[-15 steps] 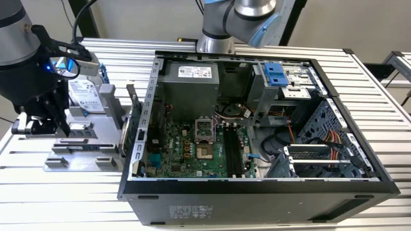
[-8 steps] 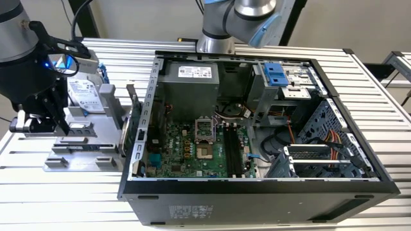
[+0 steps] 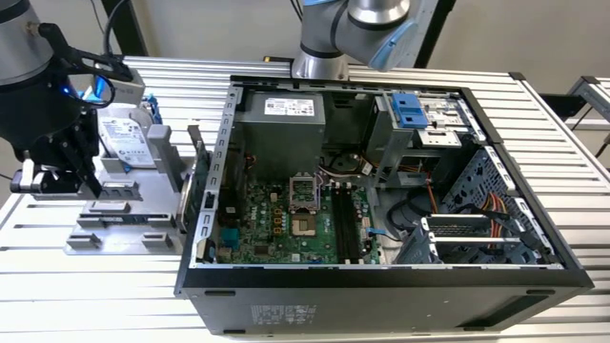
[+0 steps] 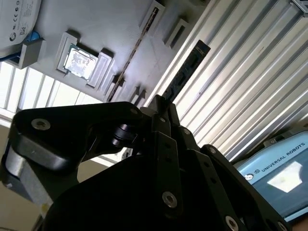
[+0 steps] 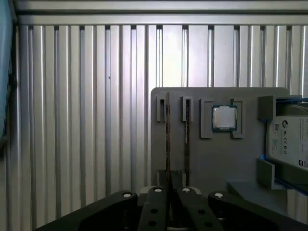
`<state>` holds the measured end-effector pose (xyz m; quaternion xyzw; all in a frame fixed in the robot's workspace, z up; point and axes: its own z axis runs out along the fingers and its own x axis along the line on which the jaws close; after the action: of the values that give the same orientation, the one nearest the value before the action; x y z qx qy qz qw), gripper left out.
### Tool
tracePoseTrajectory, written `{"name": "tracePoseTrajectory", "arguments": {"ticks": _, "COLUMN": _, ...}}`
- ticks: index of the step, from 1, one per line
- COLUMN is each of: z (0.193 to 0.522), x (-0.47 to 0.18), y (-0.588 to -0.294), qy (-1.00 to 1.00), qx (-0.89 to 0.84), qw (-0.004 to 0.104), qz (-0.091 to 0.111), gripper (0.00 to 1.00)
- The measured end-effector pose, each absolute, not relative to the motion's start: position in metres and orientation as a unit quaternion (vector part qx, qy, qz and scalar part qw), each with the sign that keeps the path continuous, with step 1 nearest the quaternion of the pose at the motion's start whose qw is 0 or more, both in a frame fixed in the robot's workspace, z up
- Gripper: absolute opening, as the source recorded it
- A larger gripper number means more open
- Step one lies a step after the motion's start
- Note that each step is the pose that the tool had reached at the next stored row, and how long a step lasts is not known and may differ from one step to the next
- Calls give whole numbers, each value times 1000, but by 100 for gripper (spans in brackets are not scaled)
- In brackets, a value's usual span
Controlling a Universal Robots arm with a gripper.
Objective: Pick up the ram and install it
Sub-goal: 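Pick up the ram and move it above insertion slot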
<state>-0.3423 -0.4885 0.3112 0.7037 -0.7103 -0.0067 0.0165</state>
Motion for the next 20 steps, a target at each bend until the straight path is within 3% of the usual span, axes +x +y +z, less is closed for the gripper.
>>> {"name": "tracePoseTrajectory", "arguments": {"ticks": 20, "z": 347, "x": -342, "y": -489, "qy": -710, "qx": 704, "qw": 16, "qz": -7, "gripper": 0}}
